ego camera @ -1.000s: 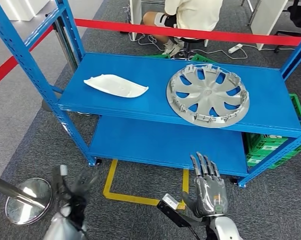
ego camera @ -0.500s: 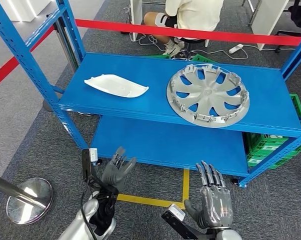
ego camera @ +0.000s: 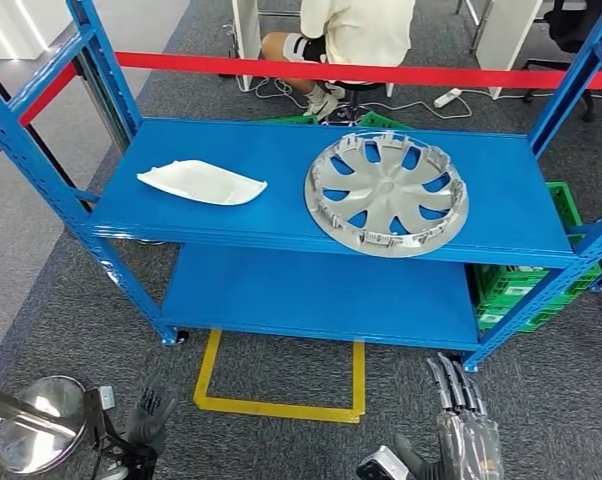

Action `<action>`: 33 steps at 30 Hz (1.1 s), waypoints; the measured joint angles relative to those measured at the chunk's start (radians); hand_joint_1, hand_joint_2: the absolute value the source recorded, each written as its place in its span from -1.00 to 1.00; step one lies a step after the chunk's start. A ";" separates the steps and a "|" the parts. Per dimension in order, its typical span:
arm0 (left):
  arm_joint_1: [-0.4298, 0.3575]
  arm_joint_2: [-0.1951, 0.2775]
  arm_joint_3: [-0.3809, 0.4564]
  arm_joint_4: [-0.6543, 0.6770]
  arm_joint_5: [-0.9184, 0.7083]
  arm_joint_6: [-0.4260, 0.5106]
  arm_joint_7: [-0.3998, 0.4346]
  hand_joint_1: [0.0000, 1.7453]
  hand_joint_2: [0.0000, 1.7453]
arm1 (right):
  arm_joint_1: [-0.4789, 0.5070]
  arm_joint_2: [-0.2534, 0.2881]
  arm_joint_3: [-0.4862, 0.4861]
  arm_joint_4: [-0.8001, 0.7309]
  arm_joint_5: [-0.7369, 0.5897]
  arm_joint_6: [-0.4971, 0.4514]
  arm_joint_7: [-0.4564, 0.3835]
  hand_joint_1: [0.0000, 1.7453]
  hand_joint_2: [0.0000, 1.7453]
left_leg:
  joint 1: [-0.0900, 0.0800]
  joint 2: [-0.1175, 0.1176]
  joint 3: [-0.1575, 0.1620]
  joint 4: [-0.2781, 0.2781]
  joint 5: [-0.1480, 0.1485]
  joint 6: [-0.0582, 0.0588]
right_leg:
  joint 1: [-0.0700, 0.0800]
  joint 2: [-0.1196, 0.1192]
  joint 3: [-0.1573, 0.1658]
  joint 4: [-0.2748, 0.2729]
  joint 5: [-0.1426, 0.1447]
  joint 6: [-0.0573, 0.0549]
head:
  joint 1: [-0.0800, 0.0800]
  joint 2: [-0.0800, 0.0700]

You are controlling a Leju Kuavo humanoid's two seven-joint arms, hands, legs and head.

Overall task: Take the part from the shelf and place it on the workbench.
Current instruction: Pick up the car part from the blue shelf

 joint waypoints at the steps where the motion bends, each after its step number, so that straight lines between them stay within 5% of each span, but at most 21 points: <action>1: -0.002 0.004 0.008 0.013 0.000 0.000 0.003 -1.00 1.00 | 0.001 -0.002 -0.001 -0.006 -0.004 0.001 -0.004 -1.00 1.00 | -0.002 0.000 -0.001 0.006 -0.006 -0.006 | -0.002 0.003 0.009 -0.016 -0.001 -0.007 | -0.001 0.000; 3: -0.004 0.008 0.021 0.032 0.000 -0.004 0.010 -1.00 1.00 | -0.002 -0.002 -0.003 -0.014 -0.013 0.006 -0.016 -1.00 1.00 | -0.005 0.000 -0.004 0.006 -0.004 -0.001 | -0.004 0.009 0.003 -0.013 -0.003 -0.025 | -0.006 0.000; 8: -0.008 0.022 0.054 0.059 -0.014 -0.015 0.017 -1.00 1.00 | -0.018 0.002 -0.004 -0.016 -0.026 0.019 -0.046 -1.00 1.00 | -0.005 0.000 -0.003 -0.005 0.008 0.027 | 0.001 0.017 -0.001 -0.013 -0.005 -0.041 | -0.019 0.000; 10: -0.009 0.025 0.065 0.063 -0.029 -0.020 0.017 -1.00 1.00 | -0.020 0.005 -0.006 -0.016 -0.029 0.018 -0.052 -1.00 1.00 | -0.003 0.000 -0.001 -0.012 0.006 0.016 | 0.007 0.016 -0.002 -0.012 -0.006 -0.048 | -0.021 0.000; 14: -0.009 0.027 0.080 0.069 -0.047 -0.025 0.017 -1.00 1.00 | -0.020 0.012 -0.015 -0.016 -0.030 0.018 -0.056 -1.00 1.00 | 0.003 0.000 -0.002 -0.018 0.007 -0.036 | 0.011 0.015 -0.004 -0.011 -0.004 -0.054 | -0.021 0.000; 26: -0.009 0.028 0.129 0.072 -0.122 -0.028 0.039 -1.00 1.00 | -0.022 0.035 -0.020 -0.014 -0.001 0.026 -0.069 -1.00 1.00 | -0.005 0.000 -0.002 -0.015 0.009 -0.028 | 0.003 0.016 0.005 -0.027 0.008 -0.045 | -0.021 0.000; 33: -0.011 0.031 0.138 0.072 -0.145 -0.035 0.045 -1.00 1.00 | -0.040 0.047 -0.020 -0.002 0.012 0.035 -0.078 -1.00 1.00 | -0.009 0.001 -0.009 -0.007 0.012 0.004 | -0.005 0.015 0.007 -0.042 0.020 -0.024 | -0.023 0.000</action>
